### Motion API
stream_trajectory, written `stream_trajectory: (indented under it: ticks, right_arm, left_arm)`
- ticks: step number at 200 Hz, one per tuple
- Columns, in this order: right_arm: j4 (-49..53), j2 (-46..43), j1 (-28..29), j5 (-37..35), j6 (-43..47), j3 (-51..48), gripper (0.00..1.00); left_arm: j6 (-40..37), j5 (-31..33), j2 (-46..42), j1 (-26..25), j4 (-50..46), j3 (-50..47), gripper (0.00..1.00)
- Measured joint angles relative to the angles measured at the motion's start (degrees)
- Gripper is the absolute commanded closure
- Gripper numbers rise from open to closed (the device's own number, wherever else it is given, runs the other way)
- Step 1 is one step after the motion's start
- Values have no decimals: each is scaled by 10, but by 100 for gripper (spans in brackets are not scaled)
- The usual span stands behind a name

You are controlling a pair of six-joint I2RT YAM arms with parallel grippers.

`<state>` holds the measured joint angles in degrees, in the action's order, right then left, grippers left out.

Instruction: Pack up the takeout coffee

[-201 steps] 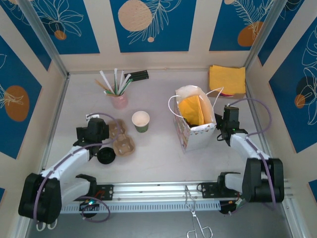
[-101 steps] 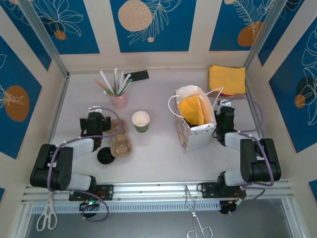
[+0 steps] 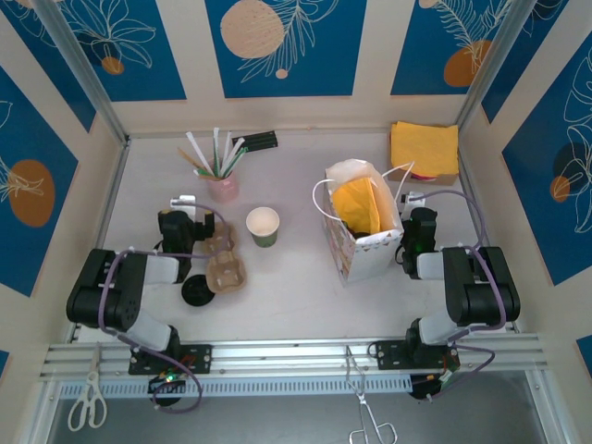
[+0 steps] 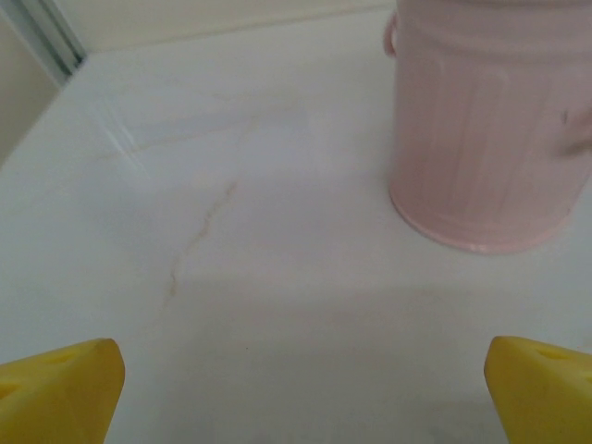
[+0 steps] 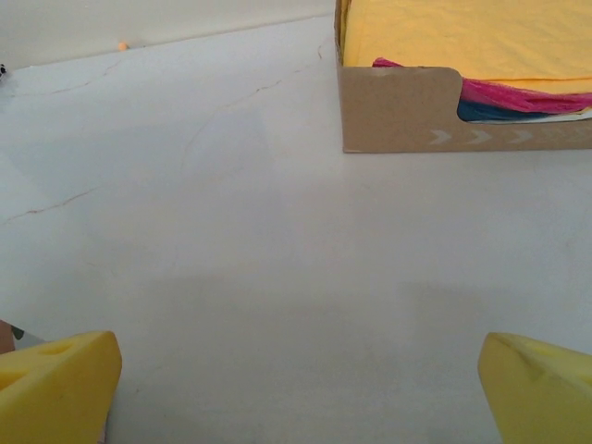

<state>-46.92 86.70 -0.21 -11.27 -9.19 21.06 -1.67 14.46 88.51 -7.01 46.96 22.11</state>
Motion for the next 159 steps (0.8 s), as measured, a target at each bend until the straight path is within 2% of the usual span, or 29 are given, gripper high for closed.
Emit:
stream_trajectory:
  ticks: [61, 159]
  right_arm:
    - [0, 1, 10, -3, 7, 4, 1]
    - [0, 1, 10, -3, 9, 5, 1]
  left_arm:
    - [0, -35, 8, 10, 47, -7, 0]
    - [0, -40, 8, 10, 62, -7, 0]
